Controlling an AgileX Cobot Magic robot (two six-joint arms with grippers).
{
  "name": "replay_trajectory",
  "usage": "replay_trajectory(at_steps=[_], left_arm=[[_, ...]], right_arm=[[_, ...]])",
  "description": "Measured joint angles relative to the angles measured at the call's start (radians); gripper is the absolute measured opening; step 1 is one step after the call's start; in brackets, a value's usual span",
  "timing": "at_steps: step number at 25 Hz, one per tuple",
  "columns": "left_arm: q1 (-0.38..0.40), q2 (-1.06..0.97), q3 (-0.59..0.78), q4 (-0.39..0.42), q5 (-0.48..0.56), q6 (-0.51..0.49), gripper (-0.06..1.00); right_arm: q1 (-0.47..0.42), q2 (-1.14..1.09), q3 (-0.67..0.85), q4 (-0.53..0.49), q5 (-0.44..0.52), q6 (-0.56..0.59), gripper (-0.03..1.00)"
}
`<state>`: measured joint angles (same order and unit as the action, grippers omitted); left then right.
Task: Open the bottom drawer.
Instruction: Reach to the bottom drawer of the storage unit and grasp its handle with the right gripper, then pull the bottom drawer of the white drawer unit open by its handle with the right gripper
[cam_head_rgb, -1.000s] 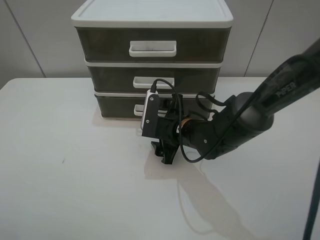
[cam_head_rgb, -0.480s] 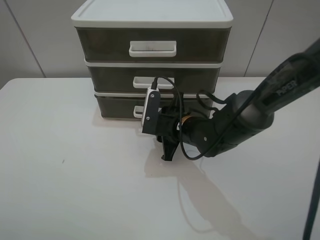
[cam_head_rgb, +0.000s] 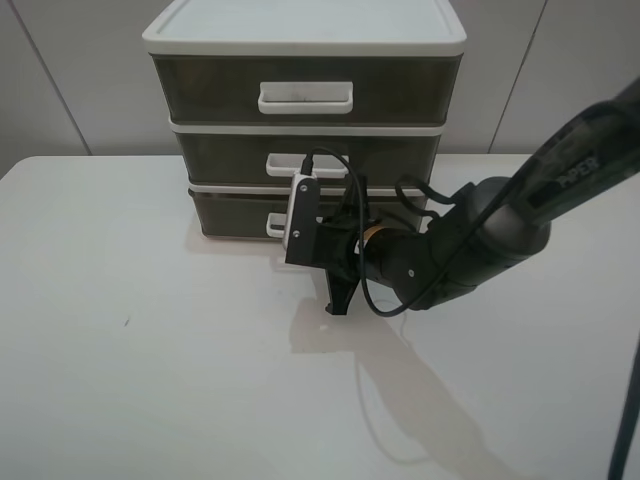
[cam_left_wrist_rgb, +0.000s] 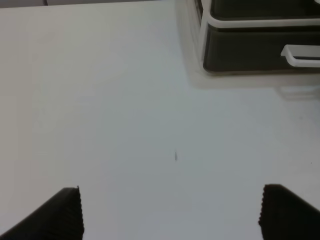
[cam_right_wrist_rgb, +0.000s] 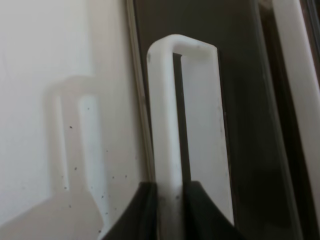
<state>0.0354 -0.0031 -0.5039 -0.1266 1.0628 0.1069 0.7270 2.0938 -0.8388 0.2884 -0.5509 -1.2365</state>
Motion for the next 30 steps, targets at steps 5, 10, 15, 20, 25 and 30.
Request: replay_trajectory(at_steps=[5,10,15,20,25,30], left_arm=[[0.0,0.0,0.0,0.0,0.0,0.0,0.72],[0.0,0.0,0.0,0.0,0.0,0.0,0.72],[0.0,0.0,0.0,0.0,0.0,0.0,0.72],[0.0,0.0,0.0,0.0,0.0,0.0,0.72],[0.0,0.0,0.0,0.0,0.0,0.0,0.72],[0.0,0.0,0.0,0.0,0.0,0.0,0.72]], right_arm=[[0.0,-0.04,0.0,0.005,0.095,0.0,0.03],[0.001,-0.074,0.001,0.005,0.191,0.0,0.03],[0.01,-0.102,0.002,0.006,0.257,0.0,0.03],[0.014,-0.149,0.041,0.005,0.296,0.0,0.03],[0.027,-0.188,0.083,0.004,0.315,0.0,0.02],[0.06,-0.194,0.088,0.04,0.332,0.002,0.02]])
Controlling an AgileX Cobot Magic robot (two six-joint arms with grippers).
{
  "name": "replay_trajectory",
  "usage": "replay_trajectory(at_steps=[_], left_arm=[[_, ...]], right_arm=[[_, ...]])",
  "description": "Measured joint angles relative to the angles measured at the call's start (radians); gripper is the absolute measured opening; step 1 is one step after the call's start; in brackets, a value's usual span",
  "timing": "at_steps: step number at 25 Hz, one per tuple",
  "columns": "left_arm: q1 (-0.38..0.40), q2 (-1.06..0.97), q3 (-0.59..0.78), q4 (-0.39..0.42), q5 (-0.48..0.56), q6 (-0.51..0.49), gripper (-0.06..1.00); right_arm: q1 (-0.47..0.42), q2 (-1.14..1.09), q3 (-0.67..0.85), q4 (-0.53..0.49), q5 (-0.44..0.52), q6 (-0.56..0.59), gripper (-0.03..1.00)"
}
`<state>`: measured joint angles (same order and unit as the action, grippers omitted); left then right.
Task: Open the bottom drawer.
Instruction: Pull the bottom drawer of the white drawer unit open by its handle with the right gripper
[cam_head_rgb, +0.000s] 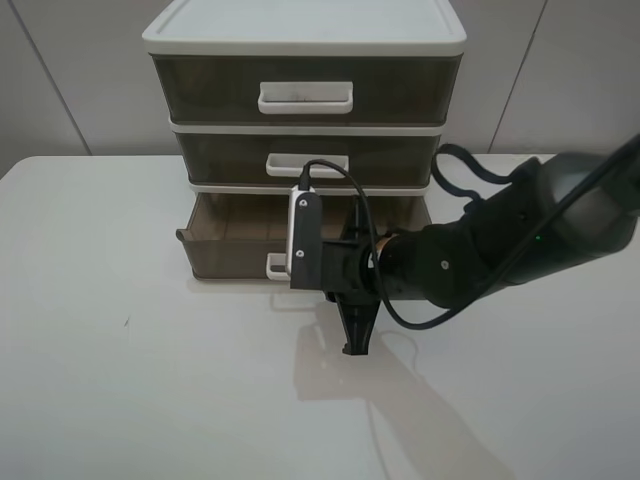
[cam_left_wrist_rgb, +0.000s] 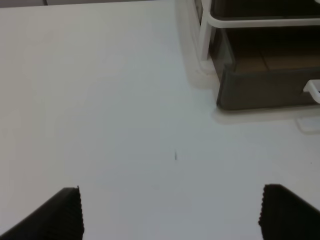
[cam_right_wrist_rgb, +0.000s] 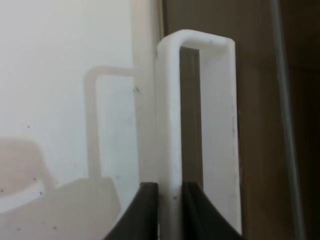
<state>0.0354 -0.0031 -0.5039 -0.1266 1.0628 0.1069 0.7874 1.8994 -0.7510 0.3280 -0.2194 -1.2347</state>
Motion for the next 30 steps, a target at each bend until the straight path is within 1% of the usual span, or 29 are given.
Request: replay_trajectory(at_steps=[5,11,20,25,30], left_arm=[[0.0,0.0,0.0,0.0,0.0,0.0,0.72],[0.0,0.0,0.0,0.0,0.0,0.0,0.72],[0.0,0.0,0.0,0.0,0.0,0.0,0.72],[0.0,0.0,0.0,0.0,0.0,0.0,0.72],[0.0,0.0,0.0,0.0,0.0,0.0,0.72]], right_arm=[[0.032,0.0,0.0,0.038,0.013,0.002,0.02],[0.034,-0.012,0.0,0.04,0.065,0.002,0.02],[0.034,-0.015,-0.004,0.04,0.103,0.002,0.02],[0.034,-0.046,-0.004,0.037,0.162,-0.001,0.02],[0.035,-0.05,-0.003,0.037,0.174,-0.001,0.02]])
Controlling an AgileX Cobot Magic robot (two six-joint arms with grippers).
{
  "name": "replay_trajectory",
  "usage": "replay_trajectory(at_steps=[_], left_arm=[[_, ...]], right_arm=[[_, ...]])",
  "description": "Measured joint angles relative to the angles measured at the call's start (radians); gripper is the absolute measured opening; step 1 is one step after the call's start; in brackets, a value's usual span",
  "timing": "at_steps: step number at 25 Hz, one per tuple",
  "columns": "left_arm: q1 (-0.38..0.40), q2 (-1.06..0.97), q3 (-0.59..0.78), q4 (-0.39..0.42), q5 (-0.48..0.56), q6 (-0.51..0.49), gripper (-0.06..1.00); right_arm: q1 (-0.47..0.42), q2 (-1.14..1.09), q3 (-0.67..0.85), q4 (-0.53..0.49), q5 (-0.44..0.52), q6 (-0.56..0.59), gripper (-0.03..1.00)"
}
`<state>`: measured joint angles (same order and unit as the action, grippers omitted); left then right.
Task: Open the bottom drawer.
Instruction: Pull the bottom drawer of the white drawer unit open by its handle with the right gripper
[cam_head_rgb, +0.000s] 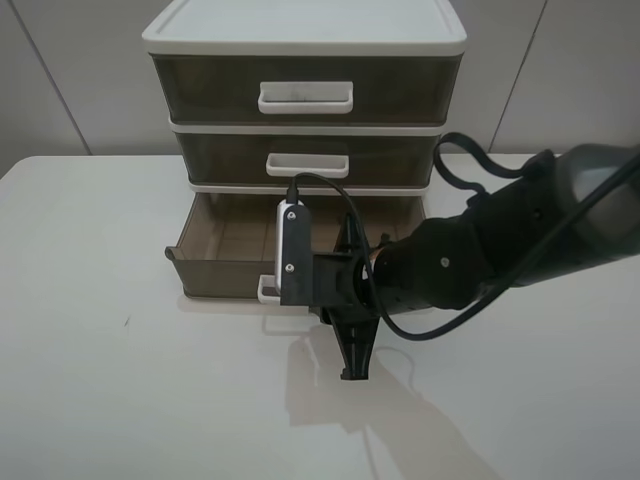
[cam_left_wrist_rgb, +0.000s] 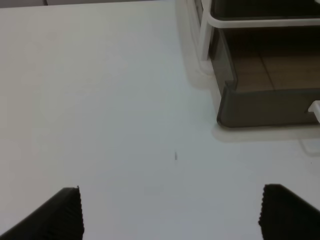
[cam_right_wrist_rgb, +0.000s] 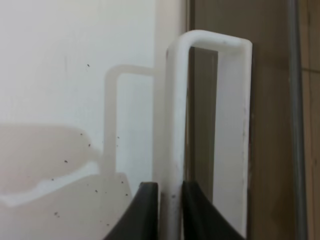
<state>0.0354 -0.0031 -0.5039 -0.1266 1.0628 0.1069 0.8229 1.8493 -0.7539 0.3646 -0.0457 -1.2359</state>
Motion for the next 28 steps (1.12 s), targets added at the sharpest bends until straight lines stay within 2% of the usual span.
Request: replay_trajectory(at_steps=[4,6,8,12,15,21,25,28], left_arm=[[0.0,0.0,0.0,0.0,0.0,0.0,0.72],[0.0,0.0,0.0,0.0,0.0,0.0,0.72],[0.0,0.0,0.0,0.0,0.0,0.0,0.72],[0.0,0.0,0.0,0.0,0.0,0.0,0.72],[0.0,0.0,0.0,0.0,0.0,0.0,0.72],[0.0,0.0,0.0,0.0,0.0,0.0,0.72],[0.0,0.0,0.0,0.0,0.0,0.0,0.72],[0.0,0.0,0.0,0.0,0.0,0.0,0.72]], right_arm=[[0.0,0.0,0.0,0.0,-0.004,0.0,0.03],[0.001,0.0,0.001,0.0,-0.004,0.0,0.09],[0.002,0.0,0.002,0.0,0.005,0.0,0.18],[0.007,0.0,0.007,-0.001,0.03,0.0,0.43],[0.009,-0.011,0.008,-0.004,0.046,0.0,0.53],[0.009,-0.109,0.009,-0.005,0.065,0.02,0.58],[0.009,-0.2,0.009,-0.005,0.118,0.118,0.65],[0.0,-0.27,0.009,-0.005,0.163,0.231,0.67]])
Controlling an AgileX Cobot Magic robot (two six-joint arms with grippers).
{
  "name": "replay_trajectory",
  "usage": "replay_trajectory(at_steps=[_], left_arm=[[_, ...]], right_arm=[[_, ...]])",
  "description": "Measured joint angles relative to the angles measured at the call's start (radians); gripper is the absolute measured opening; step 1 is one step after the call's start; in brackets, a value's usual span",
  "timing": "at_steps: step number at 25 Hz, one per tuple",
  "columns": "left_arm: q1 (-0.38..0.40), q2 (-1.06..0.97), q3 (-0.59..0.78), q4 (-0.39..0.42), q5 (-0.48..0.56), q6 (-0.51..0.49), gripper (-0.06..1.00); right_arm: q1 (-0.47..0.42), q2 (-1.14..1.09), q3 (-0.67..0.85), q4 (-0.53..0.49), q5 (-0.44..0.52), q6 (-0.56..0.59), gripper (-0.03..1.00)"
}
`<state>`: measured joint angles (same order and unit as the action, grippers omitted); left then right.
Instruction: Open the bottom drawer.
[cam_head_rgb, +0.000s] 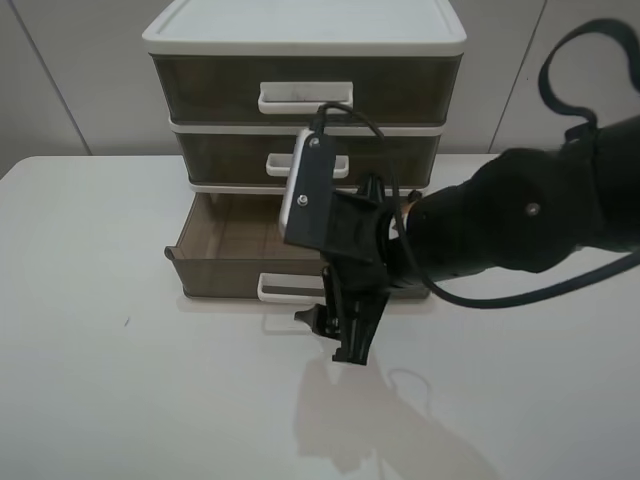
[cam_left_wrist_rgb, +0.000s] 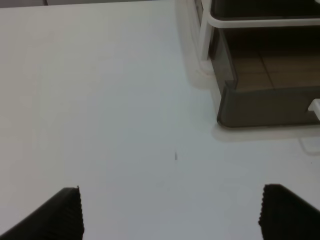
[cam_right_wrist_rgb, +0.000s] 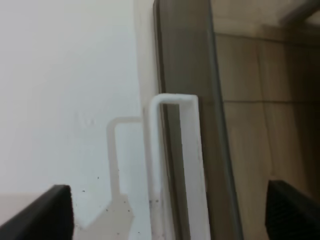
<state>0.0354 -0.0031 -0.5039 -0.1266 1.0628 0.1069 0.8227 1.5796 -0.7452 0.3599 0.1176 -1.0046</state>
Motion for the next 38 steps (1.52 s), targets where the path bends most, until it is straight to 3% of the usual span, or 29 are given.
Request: replay_trajectory(at_steps=[7,12,17,21,24,30,38], left_arm=[[0.0,0.0,0.0,0.0,0.0,0.0,0.72],[0.0,0.0,0.0,0.0,0.0,0.0,0.72],[0.0,0.0,0.0,0.0,0.0,0.0,0.72],[0.0,0.0,0.0,0.0,0.0,0.0,0.72],[0.0,0.0,0.0,0.0,0.0,0.0,0.72],[0.0,0.0,0.0,0.0,0.0,0.0,0.72],[0.0,0.0,0.0,0.0,0.0,0.0,0.72]], right_arm=[[-0.161,-0.174,0.0,-0.023,0.098,0.439,0.67],[-0.334,-0.318,0.0,-0.123,0.291,0.742,0.67],[-0.538,-0.473,0.0,-0.203,0.521,0.958,0.67],[-0.671,-0.64,0.0,-0.294,0.66,1.052,0.67],[-0.72,-0.791,0.0,-0.384,0.721,1.116,0.67],[-0.725,-1.084,0.0,-0.441,0.828,1.156,0.67],[-0.725,-1.298,0.043,-0.457,0.921,1.156,0.67]])
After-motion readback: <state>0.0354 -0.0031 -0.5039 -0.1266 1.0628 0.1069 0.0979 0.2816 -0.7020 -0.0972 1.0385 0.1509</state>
